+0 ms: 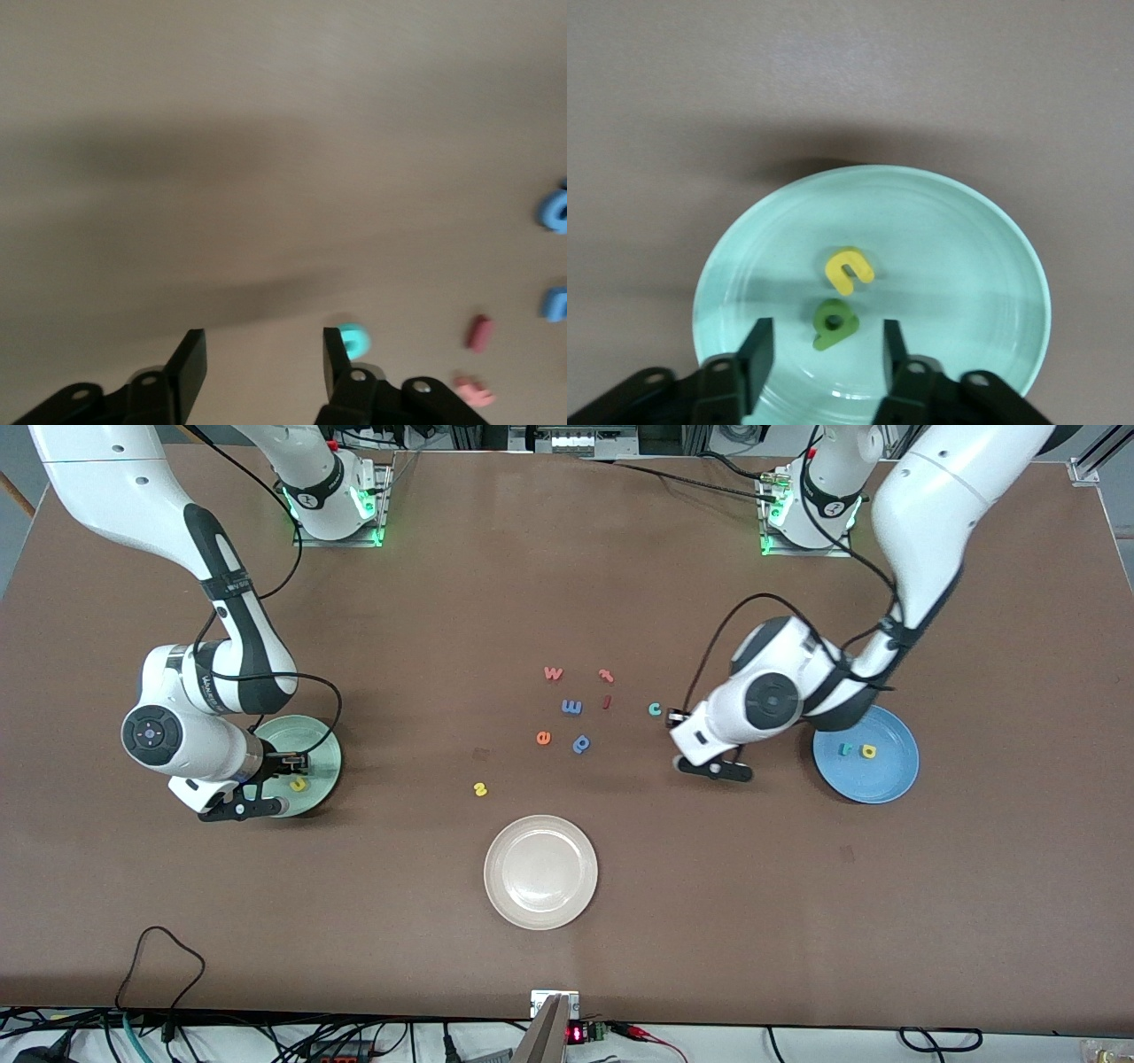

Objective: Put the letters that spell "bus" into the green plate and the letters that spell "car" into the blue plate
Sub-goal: 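Drop the green 9 onto the green plate while the left gripper reaches a letter, then grasp the cyan letter with the left gripper while the right gripper grasps the yellow 2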

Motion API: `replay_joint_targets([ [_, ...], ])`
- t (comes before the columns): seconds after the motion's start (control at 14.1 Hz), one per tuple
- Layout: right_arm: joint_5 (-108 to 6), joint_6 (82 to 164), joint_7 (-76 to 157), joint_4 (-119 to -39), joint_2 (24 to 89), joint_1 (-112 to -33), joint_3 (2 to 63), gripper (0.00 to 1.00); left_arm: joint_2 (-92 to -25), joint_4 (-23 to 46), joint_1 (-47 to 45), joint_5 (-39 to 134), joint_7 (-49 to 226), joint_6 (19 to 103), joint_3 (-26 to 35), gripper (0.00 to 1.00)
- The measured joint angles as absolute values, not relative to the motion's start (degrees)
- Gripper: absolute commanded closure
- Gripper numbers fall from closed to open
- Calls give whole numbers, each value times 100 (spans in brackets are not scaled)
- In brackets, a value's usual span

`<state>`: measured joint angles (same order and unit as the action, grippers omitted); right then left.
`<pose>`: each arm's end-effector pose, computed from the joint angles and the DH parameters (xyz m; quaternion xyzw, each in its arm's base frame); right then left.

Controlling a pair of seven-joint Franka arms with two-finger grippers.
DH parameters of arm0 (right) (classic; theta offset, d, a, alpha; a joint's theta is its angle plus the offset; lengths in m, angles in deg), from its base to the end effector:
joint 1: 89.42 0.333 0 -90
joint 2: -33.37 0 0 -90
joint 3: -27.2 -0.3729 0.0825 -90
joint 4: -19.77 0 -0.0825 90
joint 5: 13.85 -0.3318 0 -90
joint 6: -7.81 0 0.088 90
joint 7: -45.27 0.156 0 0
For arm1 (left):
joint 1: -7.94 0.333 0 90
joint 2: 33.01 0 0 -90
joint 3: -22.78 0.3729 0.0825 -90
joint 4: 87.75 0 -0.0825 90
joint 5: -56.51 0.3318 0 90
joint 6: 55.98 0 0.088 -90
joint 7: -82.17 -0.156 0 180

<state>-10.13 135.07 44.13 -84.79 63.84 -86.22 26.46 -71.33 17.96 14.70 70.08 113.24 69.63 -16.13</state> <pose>0.6182 0.0373 0.2698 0.9954 0.0649 -0.0671 0.0228 0.5410 -0.2766 0.2500 0.9892 -0.0495 -0.1255 0.0567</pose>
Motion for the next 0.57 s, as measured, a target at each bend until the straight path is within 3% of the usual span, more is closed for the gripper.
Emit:
replay_joint_targets([
  [0.21, -1050, 13569, 4530, -8412, 6349, -8429, 2565, 0, -7223, 1808, 1116, 7009, 11798, 7136, -1585, 39],
  [0.57, -1227, 13585, 5385, -8036, 6359, -7278, 2531, 0, -7297, 1902, 1112, 7009, 12153, 7145, -1511, 40],
])
